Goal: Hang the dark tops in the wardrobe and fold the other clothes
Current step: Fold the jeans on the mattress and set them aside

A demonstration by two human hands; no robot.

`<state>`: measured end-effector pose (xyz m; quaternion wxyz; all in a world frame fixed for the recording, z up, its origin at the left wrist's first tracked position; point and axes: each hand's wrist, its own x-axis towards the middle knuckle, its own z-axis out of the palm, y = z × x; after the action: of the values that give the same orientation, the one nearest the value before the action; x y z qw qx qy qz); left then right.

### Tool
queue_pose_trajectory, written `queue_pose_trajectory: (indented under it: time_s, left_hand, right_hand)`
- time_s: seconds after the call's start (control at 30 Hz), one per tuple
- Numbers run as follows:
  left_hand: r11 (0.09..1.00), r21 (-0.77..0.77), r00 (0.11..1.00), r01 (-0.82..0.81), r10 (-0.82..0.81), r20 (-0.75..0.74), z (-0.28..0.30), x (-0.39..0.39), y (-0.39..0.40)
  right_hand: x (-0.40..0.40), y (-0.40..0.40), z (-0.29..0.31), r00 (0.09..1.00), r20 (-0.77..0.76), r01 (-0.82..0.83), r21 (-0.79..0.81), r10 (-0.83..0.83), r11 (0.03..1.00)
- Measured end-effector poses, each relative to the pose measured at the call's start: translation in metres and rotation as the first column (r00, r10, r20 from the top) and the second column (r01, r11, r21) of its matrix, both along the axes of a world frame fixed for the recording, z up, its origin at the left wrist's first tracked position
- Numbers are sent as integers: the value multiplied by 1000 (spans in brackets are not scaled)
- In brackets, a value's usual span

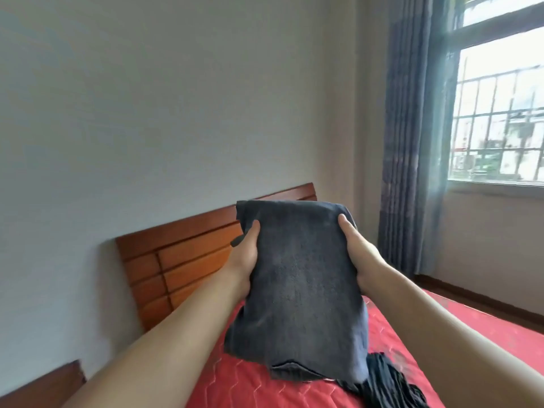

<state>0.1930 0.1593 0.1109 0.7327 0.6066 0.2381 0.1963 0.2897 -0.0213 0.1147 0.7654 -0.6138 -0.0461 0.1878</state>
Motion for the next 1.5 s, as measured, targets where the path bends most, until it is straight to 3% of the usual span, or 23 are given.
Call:
queue_pose_trajectory:
  time_s: [0.3,0.47,0.63,0.87,1.1,1.27,1.33,1.4,1.5]
  left_hand:
    - [940,-43,938,-339,334,-90,-16,-176,78]
    - [815,-10,809,-580,573,-132,-22,-298,135]
    - [720,-17,715,-694,686,-135,-23,-406,186]
    - [655,-92,661,-750,737,-141,-47,-500,248]
    - [591,-55,588,-805,781,-209,-66,-520,313]
    - [384,149,375,-911,923,-82,-58,-503,367]
    - [345,255,338,-903,938,-71,-48,-497,391]
    - [386,257,374,-886,922,-97,-39,-495,414]
    - [471,143,448,-870,878,-169,-27,-496,442]
  right_hand:
    - [-103,145,-28,920,-45,-392,-96,390,915]
    - [-200,235,-32,684,-51,-729,-101,728,677]
    - [-292,303,-37,472,-28,-882,-4,881,472]
    - [-382,384,-52,334,-57,-938,73,941,337]
    - [-398,473,-72,233,-76,-955,171,969,243]
    - [-383,547,-73,153,-90,-950,261,984,172]
    - [-375,576,-67,112,-103,-945,298,988,138]
    - [-369,603,-61,75,-97,-943,316,992,102]
    - [-366,641,-52,35,-110,-938,338,993,71]
